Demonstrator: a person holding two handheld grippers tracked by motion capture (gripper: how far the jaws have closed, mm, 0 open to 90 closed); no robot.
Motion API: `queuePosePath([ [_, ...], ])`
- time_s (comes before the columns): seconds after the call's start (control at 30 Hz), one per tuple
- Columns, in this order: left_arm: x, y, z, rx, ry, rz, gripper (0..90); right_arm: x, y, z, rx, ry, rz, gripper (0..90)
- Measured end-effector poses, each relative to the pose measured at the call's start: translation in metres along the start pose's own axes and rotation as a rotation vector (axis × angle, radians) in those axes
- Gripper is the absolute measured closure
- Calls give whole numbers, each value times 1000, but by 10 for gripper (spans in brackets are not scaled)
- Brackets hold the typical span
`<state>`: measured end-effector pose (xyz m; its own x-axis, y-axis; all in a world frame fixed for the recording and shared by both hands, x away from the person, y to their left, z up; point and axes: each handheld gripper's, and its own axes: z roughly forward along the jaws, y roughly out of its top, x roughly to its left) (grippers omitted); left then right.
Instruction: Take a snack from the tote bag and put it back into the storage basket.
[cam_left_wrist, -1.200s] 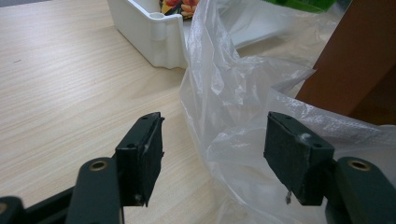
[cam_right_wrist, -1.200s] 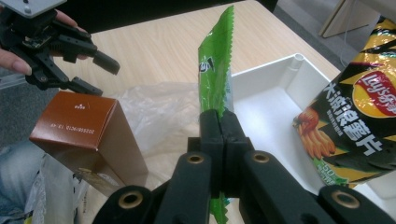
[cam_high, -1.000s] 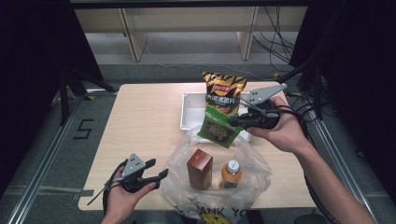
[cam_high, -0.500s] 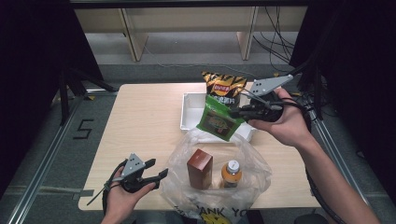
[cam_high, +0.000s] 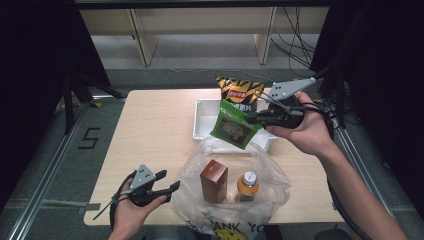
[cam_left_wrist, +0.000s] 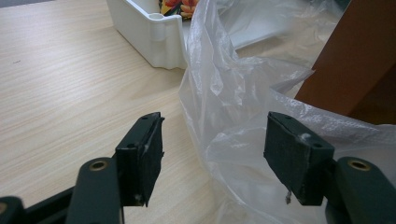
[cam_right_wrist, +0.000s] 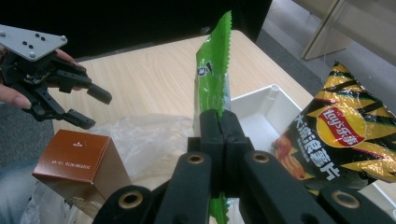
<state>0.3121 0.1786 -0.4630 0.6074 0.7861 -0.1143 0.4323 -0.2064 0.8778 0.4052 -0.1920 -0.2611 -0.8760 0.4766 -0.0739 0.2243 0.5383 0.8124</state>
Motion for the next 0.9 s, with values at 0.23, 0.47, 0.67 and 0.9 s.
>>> queuePosePath([
  [0.23,1,0,0,-3,-3,1,366,-2,2,-2,-35,-8,-14,900],
  [0.47,0,0,0,0,-1,3,366,-3,5,-6,-69,-29,-14,900],
  [0.67,0,0,1,1,-2,4,366,-5,9,-11,-88,-38,-16,900],
  [0.9,0,0,1,-1,-6,3,366,-9,14,-15,-106,-52,-21,900],
])
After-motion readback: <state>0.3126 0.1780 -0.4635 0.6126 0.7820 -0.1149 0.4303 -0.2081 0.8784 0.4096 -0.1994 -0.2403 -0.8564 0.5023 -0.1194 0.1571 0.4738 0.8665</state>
